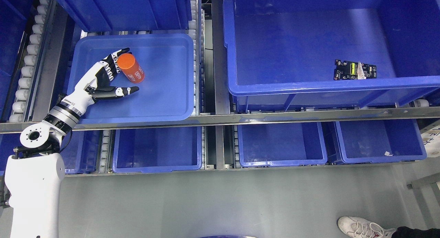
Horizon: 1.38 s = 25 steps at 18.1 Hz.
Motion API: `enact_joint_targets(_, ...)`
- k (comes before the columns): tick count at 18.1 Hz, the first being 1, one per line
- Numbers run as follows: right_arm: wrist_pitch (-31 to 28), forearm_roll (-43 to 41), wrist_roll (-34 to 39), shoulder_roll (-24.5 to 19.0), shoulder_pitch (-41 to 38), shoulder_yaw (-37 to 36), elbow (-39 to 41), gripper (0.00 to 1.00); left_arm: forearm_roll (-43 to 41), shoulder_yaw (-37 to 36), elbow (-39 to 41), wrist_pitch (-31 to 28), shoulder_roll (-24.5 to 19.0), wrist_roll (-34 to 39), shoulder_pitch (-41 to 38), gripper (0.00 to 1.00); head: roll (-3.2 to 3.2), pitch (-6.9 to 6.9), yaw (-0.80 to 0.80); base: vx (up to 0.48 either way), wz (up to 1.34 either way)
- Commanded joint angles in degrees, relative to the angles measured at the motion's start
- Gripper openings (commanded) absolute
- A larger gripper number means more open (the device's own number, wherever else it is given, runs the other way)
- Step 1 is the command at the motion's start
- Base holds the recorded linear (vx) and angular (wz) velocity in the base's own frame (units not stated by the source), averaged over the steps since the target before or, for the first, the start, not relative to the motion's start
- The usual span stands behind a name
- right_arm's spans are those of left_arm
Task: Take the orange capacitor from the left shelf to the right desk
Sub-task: 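Close the left hand around the orange capacitor, then lift the orange capacitor up out of the bin with the left hand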
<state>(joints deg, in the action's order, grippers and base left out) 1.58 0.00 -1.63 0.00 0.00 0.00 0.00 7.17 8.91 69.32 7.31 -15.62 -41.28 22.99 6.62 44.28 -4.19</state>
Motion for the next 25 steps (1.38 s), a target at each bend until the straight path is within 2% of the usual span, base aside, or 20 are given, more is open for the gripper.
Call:
enact_joint_targets(1, -0.2, 0.3, 0.0, 1.0, -1.1, -0.7, 1.0, 1.0, -0.2, -0.9, -3.1, 0.6, 0.4, 0.1, 1.1, 0.74, 0.0, 0.0, 0.0, 0.0, 0.0)
enact_joint_targets(6, -0.2, 0.3, 0.0, 1.0, -1.1, -0.7, 1.0, 1.0, -0.1, 0.6, -3.1, 1.5, 0.6, 0.1, 1.6, 0.59, 0.0, 0.0, 0.0, 0.0, 0.0)
enact_joint_targets(11, -0.2, 0.3, 0.0, 1.0, -1.1, -0.7, 1.0, 1.0, -0.1, 4.9, -3.0, 5.9, 3.9, 0.0, 2.7, 0.35, 0.0, 0.0, 0.0, 0.0, 0.0)
enact_joint_targets(12, -0.2, 0.3, 0.0, 1.0, -1.1, -0.7, 1.0, 1.0, 0.0, 5.3, -3.0, 6.9, 4.3, -0.1, 3.4, 0.33, 0.0, 0.0, 0.0, 0.0, 0.0)
enact_joint_targets(17, -0.2, 0.3, 0.0, 1.0, -1.1, -0.7, 1.0, 1.0, 2.3, 8.3, 0.8, 7.5, 4.9, -0.6, 4.4, 0.28, 0.0, 0.0, 0.0, 0.0, 0.0)
enact_joint_targets(20, -0.2, 0.3, 0.0, 1.0, -1.1, -0.7, 1.0, 1.0, 5.3, 11.6, 8.0, 7.4, 9.3, -0.5, 3.1, 0.27, 0.0, 0.0, 0.0, 0.0, 0.0)
enact_joint_targets(22, -0.2, 0.3, 0.0, 1.0, -1.1, -0.7, 1.0, 1.0, 5.3, 14.5, 11.6, 7.2, 13.8, 0.2, 2.5, 0.27, 0.0, 0.0, 0.0, 0.0, 0.0)
enact_joint_targets(24, -0.2, 0.3, 0.0, 1.0, -1.1, -0.7, 1.0, 1.0, 5.2, 16.6, 13.1, 8.0, 14.6, 5.7, 2.8, 0.27, 0.0, 0.0, 0.0, 0.0, 0.0)
enact_joint_targets(25, -0.2, 0.3, 0.0, 1.0, -1.1, -0.7, 1.0, 1.0, 5.2, 16.2, 13.4, 9.9, 14.6, 11.8, 2.8, 0.27, 0.0, 0.0, 0.0, 0.0, 0.0)
